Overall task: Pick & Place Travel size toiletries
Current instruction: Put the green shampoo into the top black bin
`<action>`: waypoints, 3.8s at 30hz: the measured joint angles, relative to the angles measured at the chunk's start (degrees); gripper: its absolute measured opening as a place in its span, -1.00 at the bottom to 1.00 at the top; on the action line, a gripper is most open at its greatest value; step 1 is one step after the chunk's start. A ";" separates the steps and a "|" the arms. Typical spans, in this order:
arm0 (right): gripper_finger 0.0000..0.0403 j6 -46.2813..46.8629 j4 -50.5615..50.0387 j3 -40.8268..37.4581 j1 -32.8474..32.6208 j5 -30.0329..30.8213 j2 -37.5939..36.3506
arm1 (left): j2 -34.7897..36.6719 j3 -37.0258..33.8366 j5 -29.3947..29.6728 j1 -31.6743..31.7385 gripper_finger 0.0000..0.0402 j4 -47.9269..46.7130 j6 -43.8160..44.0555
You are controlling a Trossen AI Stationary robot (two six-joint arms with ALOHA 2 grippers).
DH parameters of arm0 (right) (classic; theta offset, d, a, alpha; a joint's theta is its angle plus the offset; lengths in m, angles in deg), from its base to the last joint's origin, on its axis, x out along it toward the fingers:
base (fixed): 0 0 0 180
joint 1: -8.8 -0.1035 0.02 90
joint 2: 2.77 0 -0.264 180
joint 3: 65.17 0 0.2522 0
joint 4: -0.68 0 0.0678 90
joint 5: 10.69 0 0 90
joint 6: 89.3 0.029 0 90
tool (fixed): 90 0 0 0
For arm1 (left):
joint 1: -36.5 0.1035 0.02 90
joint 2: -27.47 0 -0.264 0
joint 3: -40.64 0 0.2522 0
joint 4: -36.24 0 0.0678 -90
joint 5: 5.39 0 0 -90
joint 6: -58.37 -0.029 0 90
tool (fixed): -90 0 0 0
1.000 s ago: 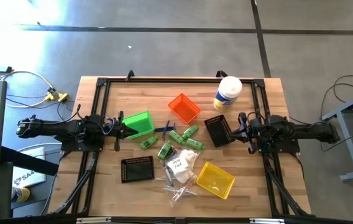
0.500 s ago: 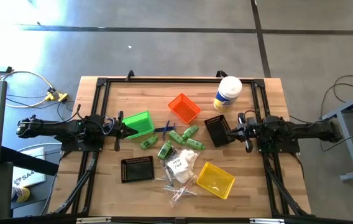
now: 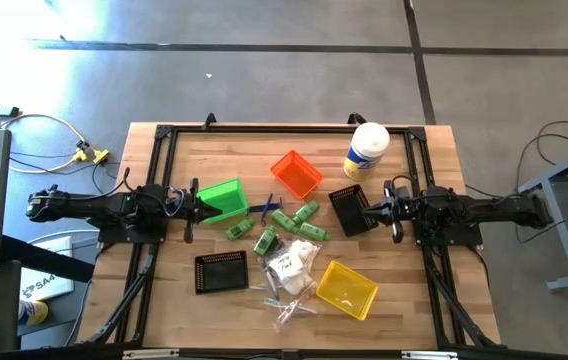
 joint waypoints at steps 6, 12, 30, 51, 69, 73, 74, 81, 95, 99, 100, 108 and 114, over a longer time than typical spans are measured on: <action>-0.94 -3.04 0.03 0.00 0.01 -0.34 -0.01 | 0.00 0.00 0.00 0.00 -1.00 0.00 0.02; -0.94 -5.93 0.13 0.00 0.00 -0.61 0.56 | -0.02 0.00 -0.02 0.00 -1.00 0.00 1.43; -0.98 -4.47 5.56 3.84 0.00 3.70 4.68 | -0.04 0.00 -0.23 0.00 -1.00 0.01 3.22; -0.99 -4.44 4.04 25.16 -8.11 11.64 45.29 | -0.07 0.00 0.00 0.00 -1.00 0.02 3.01; -0.99 0.38 -17.95 46.08 -9.86 11.52 64.65 | -0.07 0.00 -0.02 0.00 -1.00 0.02 3.01; -0.99 2.11 -23.02 48.77 -9.86 11.00 68.09 | -0.07 0.00 -0.02 0.00 -1.00 0.02 3.01; -0.99 2.20 -23.14 49.11 -9.86 10.97 68.81 | -0.07 0.00 -0.02 0.00 -1.00 0.02 3.01; -0.99 -1.80 -13.27 49.31 -9.73 8.15 72.80 | -0.07 0.00 -0.04 0.00 -1.00 0.00 3.01; -0.19 -1.01 -7.20 49.33 -9.75 7.07 81.23 | -0.04 0.00 -0.25 0.00 -1.00 0.00 3.01; 0.11 -1.67 -5.65 49.33 -9.75 6.69 81.75 | -0.04 0.00 -0.24 0.00 -1.00 0.00 3.01; 0.16 -2.37 -5.47 49.33 -9.75 6.63 81.72 | -0.07 0.00 -0.23 0.00 -1.00 -0.01 3.01; 0.25 -2.55 -2.82 49.31 -9.54 7.08 81.79 | -0.07 0.00 -0.20 0.00 -1.00 0.00 3.01; 0.19 -1.19 -4.67 49.27 -8.41 8.71 84.54 | -0.04 0.00 -0.15 0.00 -1.00 -0.01 3.01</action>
